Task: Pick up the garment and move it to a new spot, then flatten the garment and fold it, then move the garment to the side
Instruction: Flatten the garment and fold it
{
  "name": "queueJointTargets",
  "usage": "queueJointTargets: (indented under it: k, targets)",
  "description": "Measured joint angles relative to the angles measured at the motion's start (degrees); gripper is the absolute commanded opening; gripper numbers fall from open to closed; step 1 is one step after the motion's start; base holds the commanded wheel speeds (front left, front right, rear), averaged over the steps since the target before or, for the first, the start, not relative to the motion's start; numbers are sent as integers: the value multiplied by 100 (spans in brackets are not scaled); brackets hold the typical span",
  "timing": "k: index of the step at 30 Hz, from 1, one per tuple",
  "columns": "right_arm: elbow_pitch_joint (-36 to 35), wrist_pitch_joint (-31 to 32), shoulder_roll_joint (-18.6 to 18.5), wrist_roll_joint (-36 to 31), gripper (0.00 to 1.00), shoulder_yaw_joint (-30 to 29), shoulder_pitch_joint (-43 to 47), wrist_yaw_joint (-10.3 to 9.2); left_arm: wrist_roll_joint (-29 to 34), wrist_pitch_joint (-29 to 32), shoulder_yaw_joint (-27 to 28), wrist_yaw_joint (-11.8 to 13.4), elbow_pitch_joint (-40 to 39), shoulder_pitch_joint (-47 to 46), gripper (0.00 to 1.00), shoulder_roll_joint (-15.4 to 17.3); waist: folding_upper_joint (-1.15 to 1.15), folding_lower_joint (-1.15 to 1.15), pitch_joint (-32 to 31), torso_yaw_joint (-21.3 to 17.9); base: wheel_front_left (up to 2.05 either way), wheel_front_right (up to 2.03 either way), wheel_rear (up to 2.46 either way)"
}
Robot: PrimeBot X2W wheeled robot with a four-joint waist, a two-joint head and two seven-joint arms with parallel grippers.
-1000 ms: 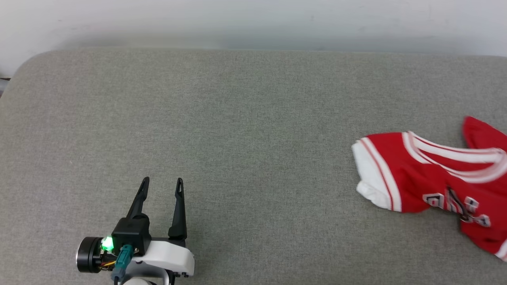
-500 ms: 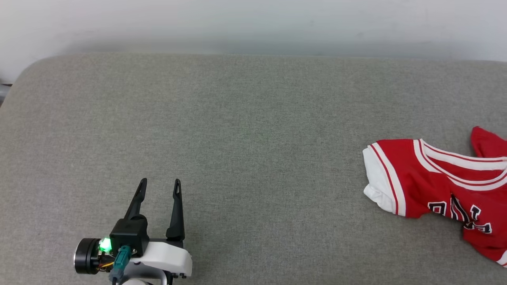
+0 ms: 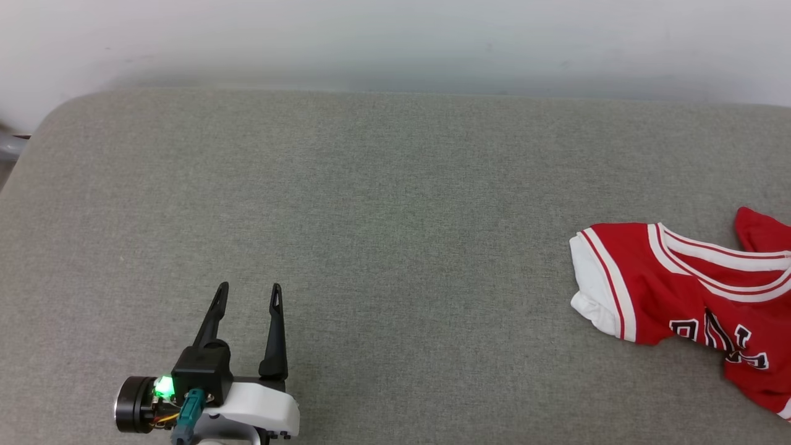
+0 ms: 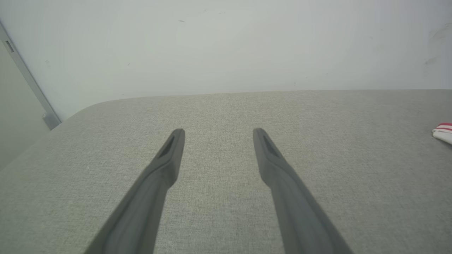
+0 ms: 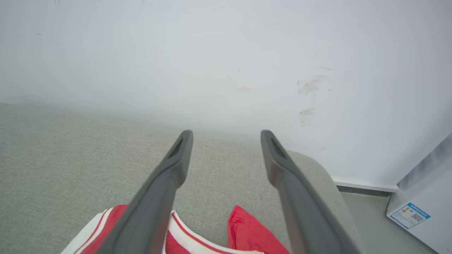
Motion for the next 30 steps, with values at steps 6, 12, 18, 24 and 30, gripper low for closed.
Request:
queueJointTargets:
  k: [6,12,18,24,30]
  targets:
    - [-1775,1168,69,-81,100,754,-335,0,0,0,-66,1,-5,-5,100,-1,0,0,36,109,0,0,0]
    - [-2570,2514,-272,224,100,2004,-725,2,-11,0,-147,8,-15,-78,100,-1,0,0,113,244,0,0,0]
    - [-2541,3941,-806,731,100,3218,-1054,1,-64,0,-201,52,-7,-118,100,0,0,0,183,380,0,0,0]
    - [-2149,4669,-1085,1072,100,4156,-1321,1,-118,0,-291,84,-14,-169,100,1,0,0,293,477,0,0,0]
    - [-1377,4738,-1104,1195,100,4832,-1655,1,-202,0,-397,133,-35,-261,100,1,0,1,483,587,0,0,0]
